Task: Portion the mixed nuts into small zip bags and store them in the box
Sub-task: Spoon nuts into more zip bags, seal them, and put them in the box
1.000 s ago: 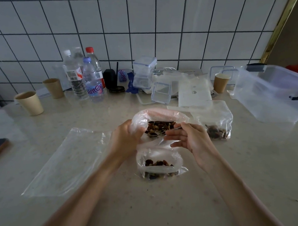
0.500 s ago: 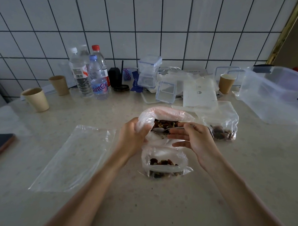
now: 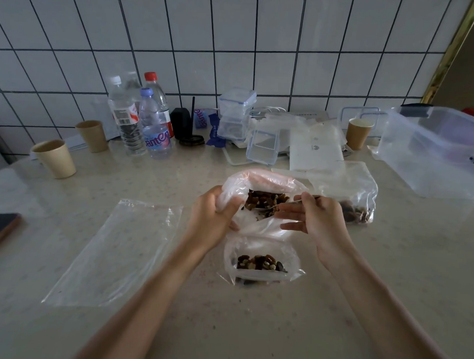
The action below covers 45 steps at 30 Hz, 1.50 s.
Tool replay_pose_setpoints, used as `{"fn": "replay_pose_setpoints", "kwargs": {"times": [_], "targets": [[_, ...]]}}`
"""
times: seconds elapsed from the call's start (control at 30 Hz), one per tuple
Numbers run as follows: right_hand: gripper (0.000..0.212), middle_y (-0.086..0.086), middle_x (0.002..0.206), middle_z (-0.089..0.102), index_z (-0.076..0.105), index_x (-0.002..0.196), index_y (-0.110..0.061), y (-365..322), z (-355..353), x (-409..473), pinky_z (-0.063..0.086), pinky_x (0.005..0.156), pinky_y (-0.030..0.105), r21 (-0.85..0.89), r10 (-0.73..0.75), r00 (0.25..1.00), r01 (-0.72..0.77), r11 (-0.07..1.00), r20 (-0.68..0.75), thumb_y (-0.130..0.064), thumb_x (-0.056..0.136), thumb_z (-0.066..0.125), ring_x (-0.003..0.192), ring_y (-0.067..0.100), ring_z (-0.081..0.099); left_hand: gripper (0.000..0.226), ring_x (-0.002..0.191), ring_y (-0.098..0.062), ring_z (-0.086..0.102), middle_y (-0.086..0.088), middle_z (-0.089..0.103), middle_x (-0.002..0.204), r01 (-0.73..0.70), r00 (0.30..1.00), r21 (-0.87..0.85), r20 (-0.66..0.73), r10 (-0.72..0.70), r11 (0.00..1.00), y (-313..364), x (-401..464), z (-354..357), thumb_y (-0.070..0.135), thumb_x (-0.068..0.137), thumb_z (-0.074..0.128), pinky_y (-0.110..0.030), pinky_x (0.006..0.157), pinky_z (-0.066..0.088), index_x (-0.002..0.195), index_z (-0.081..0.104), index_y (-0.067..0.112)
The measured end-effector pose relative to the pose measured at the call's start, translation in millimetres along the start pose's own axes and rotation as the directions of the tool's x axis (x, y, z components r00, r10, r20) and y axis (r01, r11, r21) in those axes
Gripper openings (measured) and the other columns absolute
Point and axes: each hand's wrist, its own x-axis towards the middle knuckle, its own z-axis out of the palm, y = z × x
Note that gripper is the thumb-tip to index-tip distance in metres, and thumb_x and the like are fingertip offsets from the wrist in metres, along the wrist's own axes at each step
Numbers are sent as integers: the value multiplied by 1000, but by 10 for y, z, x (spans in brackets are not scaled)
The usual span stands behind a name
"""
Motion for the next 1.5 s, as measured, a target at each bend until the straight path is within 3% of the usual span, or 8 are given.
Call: {"fn": "replay_pose_setpoints", "kwargs": {"times": [0.27,0.57,0.87,1.1,1.27,1.33,1.43,1.5], "targets": [[25,14,89,77,64,99,-13,124,56,32,63,56,33,-171,-145,989,145,975,15,-10,110,42,75,22,79,20,51,-7,69,18,73,70,7,1000,-26,9,-7,1000,44,-24,14,40,99,70,-11,45,45,103,69,21],[27,22,102,77,63,117,2,84,46,26,63,61,37,27,-2,994,-1,1000,107,-6,111,38,85,33,79,19,52,-7,67,10,75,72,64,998,-78,-8,-65,995,38,-24,6,37,100,67,-15,47,48,110,70,22],[30,24,102,78,66,116,6,47,-16,27,65,65,37,242,112,985,-142,960,134,-10,111,40,93,39,77,24,61,-14,71,-4,77,86,56,998,-62,-32,-58,996,-5,3,-28,41,103,60,-43,66,61,115,67,23],[32,26,101,77,66,112,5,1,-107,74,62,58,34,309,94,989,-126,943,117,-12,110,39,90,38,78,29,79,-21,76,-3,78,90,83,993,-51,-74,-86,995,5,12,-101,53,101,56,-58,81,62,113,67,30],[31,27,96,76,67,108,2,-106,-158,67,57,54,34,287,3,993,-36,957,116,-13,110,40,80,35,76,55,102,-15,71,8,71,120,92,993,66,-74,-87,994,91,26,-213,63,94,62,-49,92,60,133,61,24],[31,25,91,76,67,105,1,-159,-190,53,55,52,33,285,-35,992,-2,959,124,-13,110,39,74,33,75,65,102,-8,67,12,64,128,94,994,182,-79,-81,979,100,17,-278,66,90,64,-33,88,57,136,59,21],[34,23,82,74,66,98,0,-232,-237,25,51,47,31,268,-83,988,44,962,134,-16,111,38,67,31,73,54,96,-2,63,14,62,121,71,990,296,-139,-31,952,124,-92,-371,57,90,70,-22,77,49,128,60,21],[35,21,77,72,65,95,-1,-281,-267,4,47,44,31,257,-112,982,70,964,152,-16,110,38,63,32,69,32,87,1,65,13,67,105,37,977,347,-211,39,937,143,-229,-420,48,91,74,-17,70,48,107,63,23]]}}
